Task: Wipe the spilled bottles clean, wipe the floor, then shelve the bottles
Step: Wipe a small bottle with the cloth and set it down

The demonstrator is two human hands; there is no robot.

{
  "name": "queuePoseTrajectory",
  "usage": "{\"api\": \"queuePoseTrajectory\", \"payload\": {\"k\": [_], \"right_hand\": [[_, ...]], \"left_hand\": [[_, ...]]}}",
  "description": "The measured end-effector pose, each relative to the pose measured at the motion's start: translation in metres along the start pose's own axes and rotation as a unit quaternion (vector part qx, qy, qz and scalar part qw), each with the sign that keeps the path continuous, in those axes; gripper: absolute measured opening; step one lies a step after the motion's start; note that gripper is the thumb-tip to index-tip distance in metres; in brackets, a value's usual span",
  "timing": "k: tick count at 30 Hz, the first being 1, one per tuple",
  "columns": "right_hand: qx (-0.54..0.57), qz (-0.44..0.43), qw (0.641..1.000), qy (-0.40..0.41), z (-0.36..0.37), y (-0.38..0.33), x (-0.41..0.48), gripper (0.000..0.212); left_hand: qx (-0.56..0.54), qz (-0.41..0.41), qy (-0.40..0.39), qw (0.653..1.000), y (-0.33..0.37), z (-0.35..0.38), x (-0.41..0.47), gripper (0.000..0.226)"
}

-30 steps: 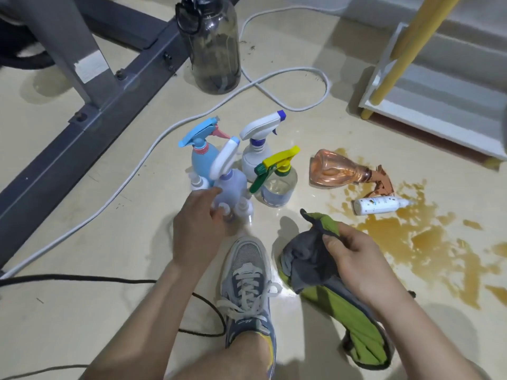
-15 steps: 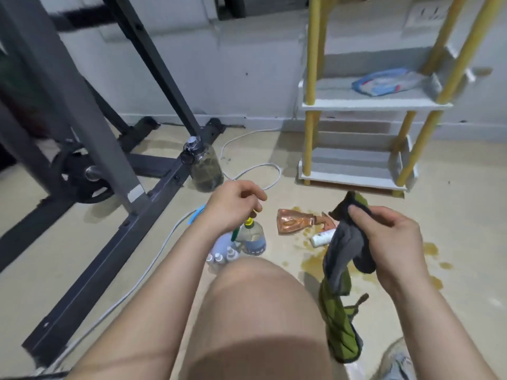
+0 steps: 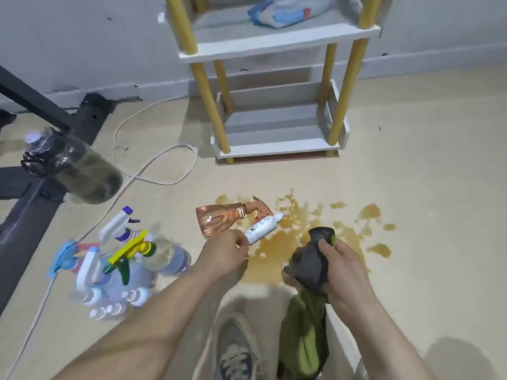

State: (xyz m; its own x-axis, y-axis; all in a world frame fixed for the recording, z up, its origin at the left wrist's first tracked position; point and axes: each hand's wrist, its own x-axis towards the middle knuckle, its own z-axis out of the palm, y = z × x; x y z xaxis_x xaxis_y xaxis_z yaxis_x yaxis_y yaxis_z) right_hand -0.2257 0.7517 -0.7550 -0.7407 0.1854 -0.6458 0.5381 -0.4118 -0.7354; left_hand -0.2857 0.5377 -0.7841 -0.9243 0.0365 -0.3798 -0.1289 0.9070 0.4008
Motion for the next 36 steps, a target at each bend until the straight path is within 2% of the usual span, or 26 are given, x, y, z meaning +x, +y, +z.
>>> {"api": "queuePoseTrajectory", "payload": {"k": [2, 5, 8, 12, 14, 16, 18, 19, 22, 25, 26, 28, 30, 33, 36], "right_hand": [[0.057, 0.034, 0.998, -0.011, 0.008, 0.012, 0.024, 0.024], [0.079, 0.059, 0.994, -0.040, 0.022, 0.024, 0.045, 0.027], [0.020, 0.062, 0.995, -0.080, 0.032, 0.033, 0.055, 0.022], [-0.016, 0.035, 0.997, -0.072, 0.044, 0.046, 0.062, 0.034], [-0.039, 0.020, 0.997, -0.064, 0.054, 0.049, 0.064, 0.031], [-0.101, 0.010, 0.993, -0.063, 0.062, 0.053, 0.068, 0.034], [-0.133, 0.009, 0.990, -0.051, 0.067, 0.059, 0.071, 0.026], [-0.132, 0.016, 0.990, -0.046, 0.070, 0.061, 0.070, 0.021], [-0.126, 0.025, 0.991, -0.018, 0.071, 0.067, 0.077, 0.014], [-0.121, 0.001, 0.989, 0.085, 0.069, 0.063, 0.096, 0.034], [-0.108, -0.002, 0.989, 0.097, 0.069, 0.059, 0.096, 0.041], [-0.078, 0.011, 0.994, 0.069, 0.069, 0.056, 0.084, 0.048], [-0.089, 0.011, 0.996, -0.002, 0.068, 0.060, 0.057, 0.037], [-0.118, -0.007, 0.986, -0.114, 0.070, 0.060, 0.019, 0.020], [-0.111, 0.007, 0.992, -0.053, 0.073, 0.044, 0.040, 0.022]], "left_hand": [[-0.001, -0.012, 0.010, 1.000, -0.010, 0.024, 0.029, 0.012], [-0.003, -0.004, 0.038, 0.999, -0.023, 0.049, 0.064, 0.020], [-0.032, -0.011, 0.053, 0.998, -0.035, 0.069, 0.082, 0.030], [-0.005, -0.020, 0.044, 0.999, -0.036, 0.076, 0.085, 0.027], [-0.038, -0.036, 0.034, 0.998, -0.028, 0.070, 0.081, 0.033], [-0.126, -0.077, -0.014, 0.989, -0.017, 0.068, 0.071, 0.033], [-0.240, -0.122, -0.073, 0.960, -0.004, 0.070, 0.054, 0.028], [-0.260, -0.138, -0.084, 0.952, 0.002, 0.070, 0.045, 0.029], [-0.244, -0.150, -0.074, 0.955, 0.010, 0.069, 0.018, 0.032], [-0.211, -0.126, -0.064, 0.967, 0.015, 0.067, -0.013, 0.043], [-0.197, -0.115, -0.055, 0.972, 0.018, 0.064, -0.022, 0.042], [-0.172, -0.096, -0.007, 0.980, 0.024, 0.058, -0.028, 0.040], [-0.096, -0.067, 0.059, 0.991, 0.025, 0.051, -0.023, 0.042], [-0.022, 0.010, 0.133, 0.991, 0.017, 0.049, -0.014, 0.019], [0.003, 0.085, 0.201, 0.976, 0.013, 0.059, -0.021, 0.032]]}}
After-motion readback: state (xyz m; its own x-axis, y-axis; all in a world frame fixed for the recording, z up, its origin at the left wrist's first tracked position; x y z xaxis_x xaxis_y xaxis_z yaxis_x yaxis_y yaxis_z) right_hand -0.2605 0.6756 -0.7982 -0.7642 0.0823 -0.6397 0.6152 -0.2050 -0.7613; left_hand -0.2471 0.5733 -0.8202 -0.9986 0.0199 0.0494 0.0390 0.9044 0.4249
